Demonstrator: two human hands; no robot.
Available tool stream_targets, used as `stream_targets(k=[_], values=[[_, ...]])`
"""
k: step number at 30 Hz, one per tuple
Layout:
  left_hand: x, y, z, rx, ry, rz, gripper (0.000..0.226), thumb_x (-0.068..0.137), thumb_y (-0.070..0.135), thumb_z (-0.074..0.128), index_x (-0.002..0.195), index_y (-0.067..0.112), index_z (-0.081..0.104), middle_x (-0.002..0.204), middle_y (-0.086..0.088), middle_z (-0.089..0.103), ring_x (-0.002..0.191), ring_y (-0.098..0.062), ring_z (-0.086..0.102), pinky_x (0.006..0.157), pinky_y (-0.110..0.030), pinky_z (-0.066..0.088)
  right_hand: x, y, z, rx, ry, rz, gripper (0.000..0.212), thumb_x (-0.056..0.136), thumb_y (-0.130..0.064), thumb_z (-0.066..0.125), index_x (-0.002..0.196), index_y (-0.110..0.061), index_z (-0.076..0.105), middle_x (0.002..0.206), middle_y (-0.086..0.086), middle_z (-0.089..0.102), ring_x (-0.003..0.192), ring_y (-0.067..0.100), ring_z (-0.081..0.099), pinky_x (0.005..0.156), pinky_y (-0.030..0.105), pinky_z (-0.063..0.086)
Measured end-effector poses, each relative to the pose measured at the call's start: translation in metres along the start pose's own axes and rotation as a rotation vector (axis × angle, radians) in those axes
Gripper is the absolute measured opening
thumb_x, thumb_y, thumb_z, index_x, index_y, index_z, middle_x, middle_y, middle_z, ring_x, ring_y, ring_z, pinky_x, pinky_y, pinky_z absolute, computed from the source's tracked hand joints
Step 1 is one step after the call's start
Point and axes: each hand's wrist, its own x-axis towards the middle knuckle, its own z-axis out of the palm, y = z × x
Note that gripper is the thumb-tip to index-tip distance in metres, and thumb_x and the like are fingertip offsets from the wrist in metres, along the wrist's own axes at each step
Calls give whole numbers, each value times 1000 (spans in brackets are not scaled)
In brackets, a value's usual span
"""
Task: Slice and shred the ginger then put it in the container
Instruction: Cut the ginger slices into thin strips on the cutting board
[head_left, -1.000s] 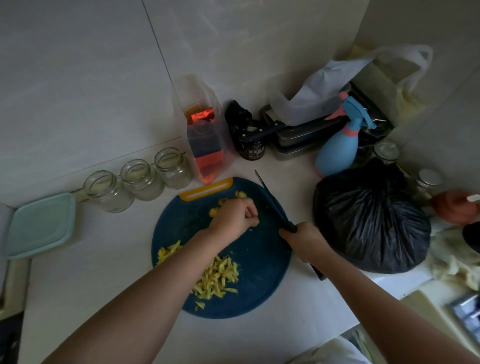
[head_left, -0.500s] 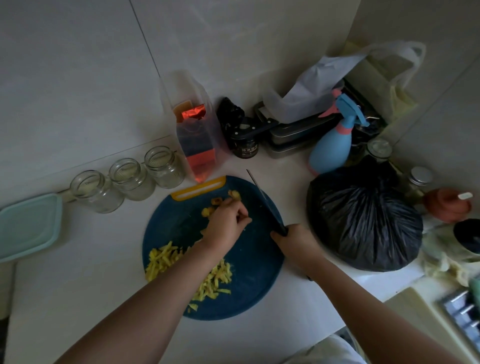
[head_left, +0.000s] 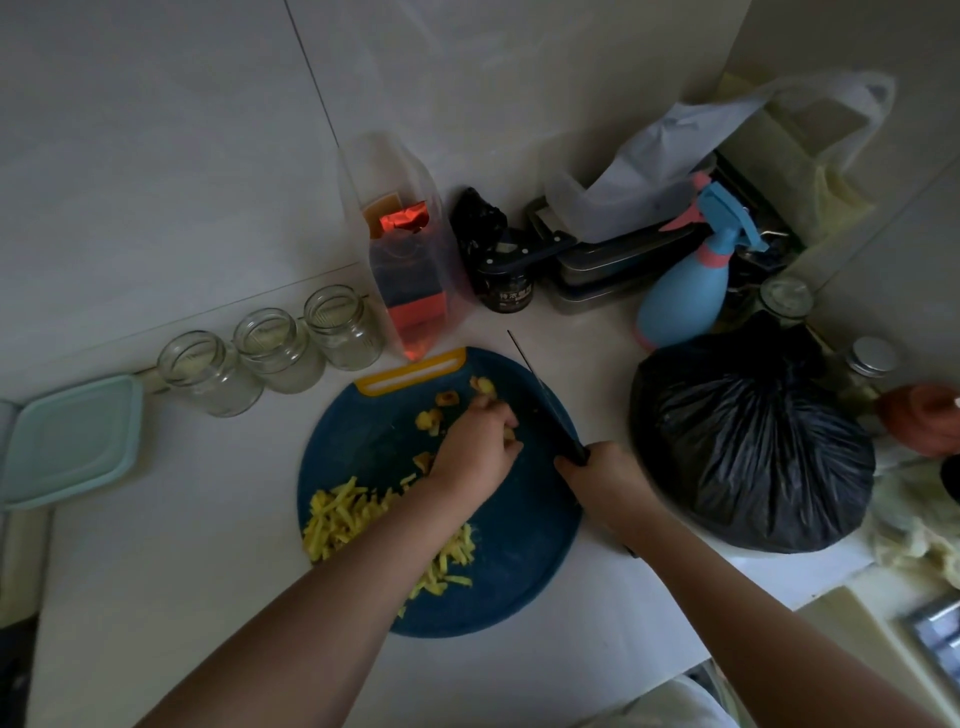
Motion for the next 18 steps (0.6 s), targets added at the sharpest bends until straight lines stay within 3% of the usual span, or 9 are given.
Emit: stream_targets(k=[5,11,16,18], values=[[-23,6,8,55,5,-15,27,90,22,62,115,12,57,124,-5,47,95,-18,59,80,-20,41,-1,1,1,34,2,0,27,97,-33,54,95,-7,64,91,13,67,76,22,62,60,28,47],[-33,14,12,124,0,-74,32,91,23,60,120,12,52,128,-8,45,97,-20,60,81,-25,45,-3,1,0,16,3,-16,26,97,-32,54,95,-7,64,92,14,67,70,18,58,55,25,43],[-31,10,1,94,19,-86,46,89,44,60,122,13,53,120,-5,56,104,-21,60,82,-31,49,-2,0,0,11,7,-32,30,97,-32,54,98,-4,65,94,15,68,80,25,63,63,30,47],[-22,1,-14,69,77,-96,39,92,43,56,118,13,57,111,-4,63,100,-21,62,77,-31,49,-1,1,-1,-19,4,-43,31,97,-33,54,98,-4,65,94,15,67,78,23,62,61,29,45]])
